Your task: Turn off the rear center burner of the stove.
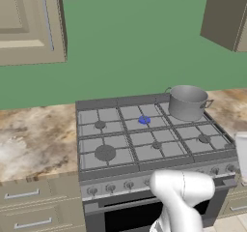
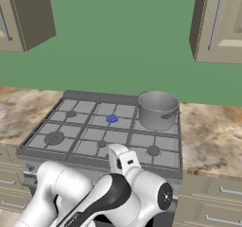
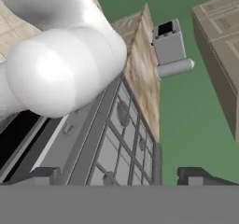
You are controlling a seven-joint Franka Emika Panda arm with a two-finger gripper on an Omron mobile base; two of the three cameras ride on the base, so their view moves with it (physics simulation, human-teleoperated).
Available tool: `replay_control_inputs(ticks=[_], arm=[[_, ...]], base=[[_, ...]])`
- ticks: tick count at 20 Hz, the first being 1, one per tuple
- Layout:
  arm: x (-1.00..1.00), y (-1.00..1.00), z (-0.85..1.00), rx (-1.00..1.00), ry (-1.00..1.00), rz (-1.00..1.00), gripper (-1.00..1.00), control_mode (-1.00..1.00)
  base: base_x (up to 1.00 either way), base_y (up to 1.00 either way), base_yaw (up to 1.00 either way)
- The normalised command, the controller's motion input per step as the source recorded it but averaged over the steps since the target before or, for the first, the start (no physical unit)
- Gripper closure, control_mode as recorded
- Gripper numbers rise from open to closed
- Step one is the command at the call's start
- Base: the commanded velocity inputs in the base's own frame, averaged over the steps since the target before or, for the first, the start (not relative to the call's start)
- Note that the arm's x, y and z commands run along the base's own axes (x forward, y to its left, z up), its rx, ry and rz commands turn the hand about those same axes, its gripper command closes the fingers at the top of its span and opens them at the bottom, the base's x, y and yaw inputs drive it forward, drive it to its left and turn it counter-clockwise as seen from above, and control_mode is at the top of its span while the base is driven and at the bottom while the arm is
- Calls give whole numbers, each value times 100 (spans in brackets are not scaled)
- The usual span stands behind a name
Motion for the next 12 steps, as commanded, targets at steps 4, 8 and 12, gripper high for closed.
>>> replay_control_inputs(ticks=[4,8,12], arm=[[-2,0,-51,0,-10,0,-100,-100],[0,0,-62,0,-6,0,-100,-100],[0,0,-60,0,-5,0,-100,-100]], base=[[0,0,0],[0,0,0],[0,0,0]])
